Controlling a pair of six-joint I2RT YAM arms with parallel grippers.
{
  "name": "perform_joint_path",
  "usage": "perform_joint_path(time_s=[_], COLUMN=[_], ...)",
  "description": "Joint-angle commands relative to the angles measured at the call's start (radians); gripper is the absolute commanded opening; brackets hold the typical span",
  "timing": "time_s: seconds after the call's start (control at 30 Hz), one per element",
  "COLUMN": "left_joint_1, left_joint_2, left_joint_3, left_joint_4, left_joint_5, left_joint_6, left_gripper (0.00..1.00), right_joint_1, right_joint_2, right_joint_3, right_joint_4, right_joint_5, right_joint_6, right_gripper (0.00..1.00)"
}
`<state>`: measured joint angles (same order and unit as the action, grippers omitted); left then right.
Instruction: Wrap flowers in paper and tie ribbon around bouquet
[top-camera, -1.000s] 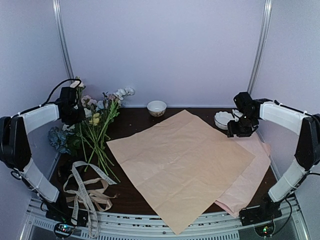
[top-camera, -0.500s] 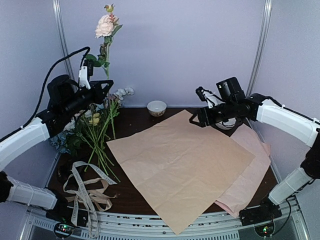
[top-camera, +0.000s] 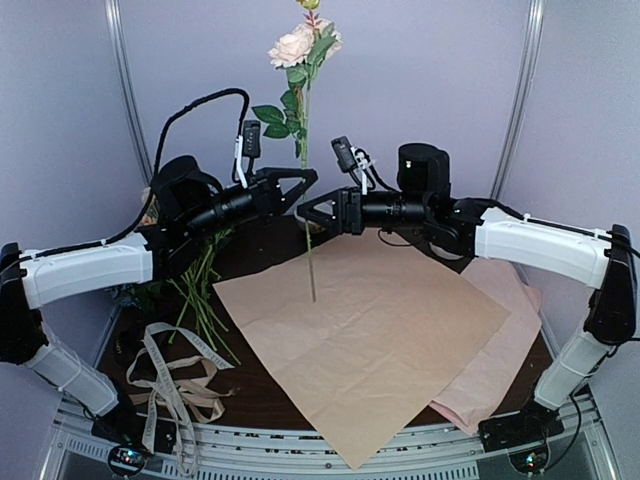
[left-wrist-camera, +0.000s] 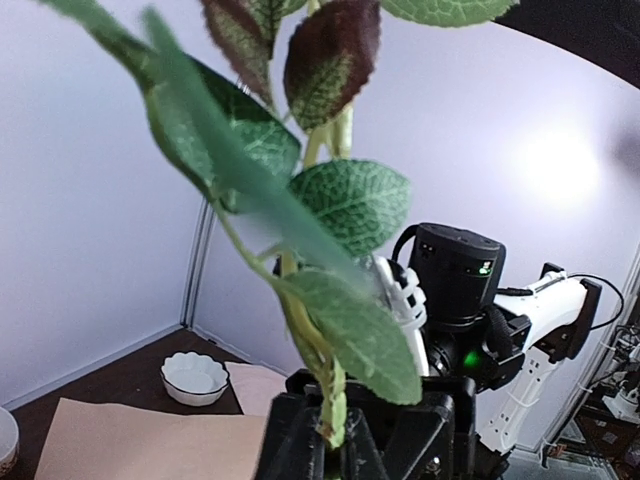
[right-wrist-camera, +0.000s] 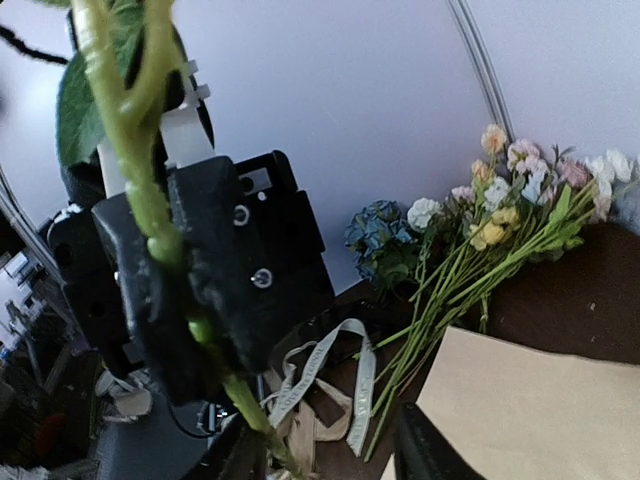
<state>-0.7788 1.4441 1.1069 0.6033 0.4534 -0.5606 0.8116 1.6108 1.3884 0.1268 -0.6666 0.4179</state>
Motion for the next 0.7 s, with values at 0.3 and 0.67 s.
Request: perform_joint_path(time_s=[0.3,0.67], left_joint_1=[-0.004,0.294], left_joint_2=[0.001,0.031], left_joint_3=[0.165,0.176], left_joint_4=[-0.399,-0.982], left_joint_5=[-0.266,-0.624], left_joint_6=[0.108,0.008], left_gripper=[0.66,0.71], right_joint_1=[-0.043,-0.207], right_joint_2=[-0.040,0.169], right_joint_3=[-0.039,-0.199], right_joint_4=[-0.092,-0.267], right_joint_5=[0.153,0.192], right_joint_6=[0.099,0.338], right_gripper=[0.00,0.00])
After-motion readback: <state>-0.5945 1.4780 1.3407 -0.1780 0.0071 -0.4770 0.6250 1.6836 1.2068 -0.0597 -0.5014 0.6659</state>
